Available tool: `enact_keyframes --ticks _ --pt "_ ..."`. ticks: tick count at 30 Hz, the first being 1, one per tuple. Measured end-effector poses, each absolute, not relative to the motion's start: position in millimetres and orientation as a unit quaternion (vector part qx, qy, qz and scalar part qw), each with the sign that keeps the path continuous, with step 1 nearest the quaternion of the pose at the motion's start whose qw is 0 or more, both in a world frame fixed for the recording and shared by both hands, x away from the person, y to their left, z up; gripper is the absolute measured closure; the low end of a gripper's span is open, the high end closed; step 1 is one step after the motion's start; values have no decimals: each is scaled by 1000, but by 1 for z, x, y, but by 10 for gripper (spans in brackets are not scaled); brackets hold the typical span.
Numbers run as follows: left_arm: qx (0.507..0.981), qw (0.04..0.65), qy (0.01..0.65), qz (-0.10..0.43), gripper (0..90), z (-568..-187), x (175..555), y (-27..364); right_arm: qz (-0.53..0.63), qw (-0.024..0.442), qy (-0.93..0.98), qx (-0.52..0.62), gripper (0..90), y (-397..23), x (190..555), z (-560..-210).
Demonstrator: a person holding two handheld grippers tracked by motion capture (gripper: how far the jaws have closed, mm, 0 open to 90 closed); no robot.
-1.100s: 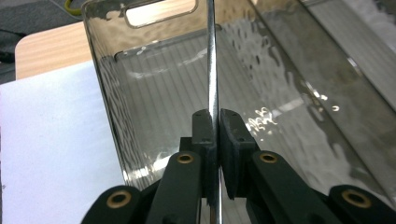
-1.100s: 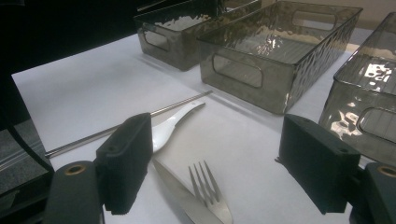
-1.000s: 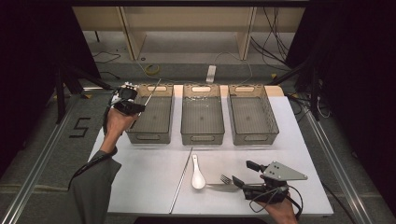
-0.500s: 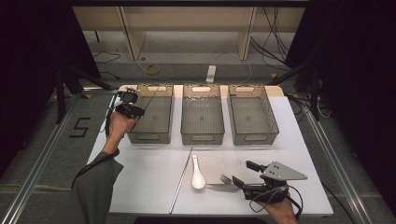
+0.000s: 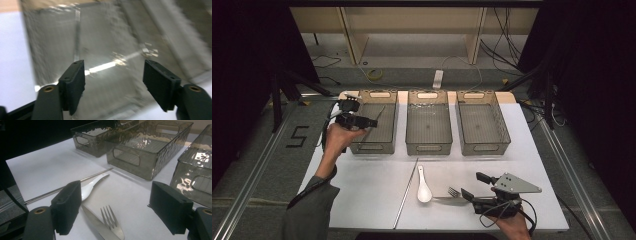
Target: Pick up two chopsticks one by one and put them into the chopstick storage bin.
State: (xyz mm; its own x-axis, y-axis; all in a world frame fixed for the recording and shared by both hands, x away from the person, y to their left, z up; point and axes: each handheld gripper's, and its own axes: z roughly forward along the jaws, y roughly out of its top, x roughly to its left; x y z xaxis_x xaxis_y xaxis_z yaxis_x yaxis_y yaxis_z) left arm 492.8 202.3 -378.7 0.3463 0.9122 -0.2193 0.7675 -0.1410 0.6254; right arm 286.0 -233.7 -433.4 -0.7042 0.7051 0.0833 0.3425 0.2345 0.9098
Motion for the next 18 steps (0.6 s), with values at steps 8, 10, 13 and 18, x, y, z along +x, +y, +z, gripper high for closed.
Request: enact_keyframes --ticks 8,10,13,18 --pt "790 328 509 101 256 -370 445 173 517 176 765 342 265 -234 285 -432" --pt "790 330 507 101 254 -371 439 170 516 178 765 341 265 -234 285 -432" --pt "790 334 506 93 231 -372 432 168 517 178 763 344 265 -235 285 -433" --pt "802 326 491 89 210 -377 415 154 517 179 763 344 264 -235 284 -433"
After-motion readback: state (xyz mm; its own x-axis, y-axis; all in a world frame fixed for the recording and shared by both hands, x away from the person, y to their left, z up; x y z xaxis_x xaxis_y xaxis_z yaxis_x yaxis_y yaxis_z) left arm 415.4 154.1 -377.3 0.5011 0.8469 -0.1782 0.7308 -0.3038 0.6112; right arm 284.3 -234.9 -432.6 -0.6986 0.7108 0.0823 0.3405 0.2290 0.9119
